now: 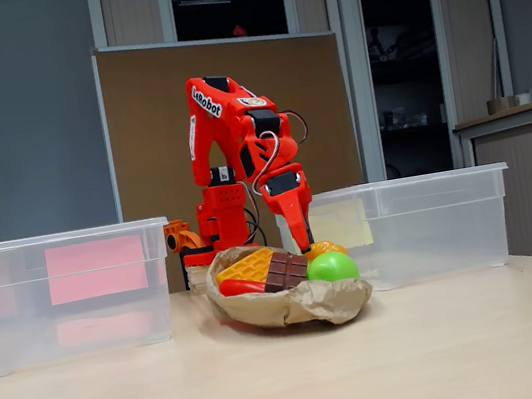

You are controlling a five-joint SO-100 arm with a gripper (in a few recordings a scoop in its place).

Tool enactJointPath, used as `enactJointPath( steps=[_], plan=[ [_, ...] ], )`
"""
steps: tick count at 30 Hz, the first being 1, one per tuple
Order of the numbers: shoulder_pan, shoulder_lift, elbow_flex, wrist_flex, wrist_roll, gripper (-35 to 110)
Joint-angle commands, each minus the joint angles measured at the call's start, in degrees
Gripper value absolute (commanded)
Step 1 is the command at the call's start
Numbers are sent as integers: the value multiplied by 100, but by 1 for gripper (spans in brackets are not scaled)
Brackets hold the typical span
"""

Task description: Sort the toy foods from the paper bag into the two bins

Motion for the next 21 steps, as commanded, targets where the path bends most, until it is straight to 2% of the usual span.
enactJointPath(
  steps=[1,6,8,15,21],
  plan=[
    [26,-62,18,-35,123,30],
    [-88,-237,-132,9,642,32],
    [-193,-466,-132,-281,703,33],
    [-202,-1389,-316,-1002,-255,27],
    [-141,-1389,-334,-1318,-905,13]
  ],
)
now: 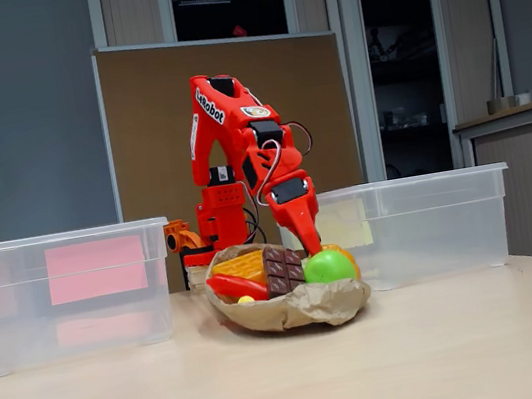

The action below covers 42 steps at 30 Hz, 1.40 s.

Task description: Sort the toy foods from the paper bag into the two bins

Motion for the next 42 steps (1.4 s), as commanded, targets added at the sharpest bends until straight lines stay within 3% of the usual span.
enactJointPath(
  steps=[1,18,35,42],
  plan=[
    [-44,88,44,-44,-185,11],
    [-167,800,97,193,-167,3],
    [132,2136,-712,2013,-650,0],
    [255,3498,-1090,3735,-940,0]
  ],
)
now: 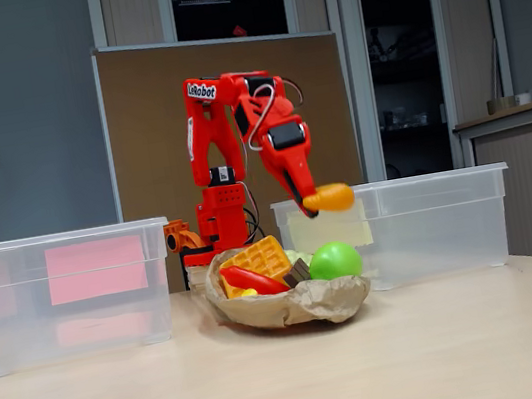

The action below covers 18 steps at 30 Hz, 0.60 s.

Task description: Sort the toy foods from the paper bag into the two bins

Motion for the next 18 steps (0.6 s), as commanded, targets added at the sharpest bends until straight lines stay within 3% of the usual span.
enactJointPath(
  steps=[1,4,7,14,18],
  plan=[
    [62,1028,-299,1107,35,0],
    [-431,1591,-475,1811,334,0],
    [-1450,1846,-369,1793,1134,0],
    [-3023,562,-844,817,2399,0],
    [-3419,308,-167,-404,2953,2]
  ],
)
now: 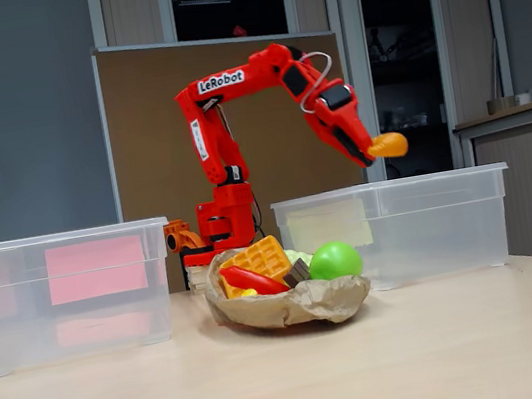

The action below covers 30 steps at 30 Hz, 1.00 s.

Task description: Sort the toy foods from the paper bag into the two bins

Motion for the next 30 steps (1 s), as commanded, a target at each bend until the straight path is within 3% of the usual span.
enactJointPath(
  steps=[1,9,18,24,28,30],
  plan=[
    [-352,-62,686,-1195,545,2],
    [-756,-976,1942,-3252,1652,6],
    [-1600,-923,2654,-3419,3243,7],
    [-1960,-281,2988,-2962,3911,7],
    [-1740,501,2681,-1573,3586,9],
    [-1433,949,2136,-562,2848,11]
  ],
)
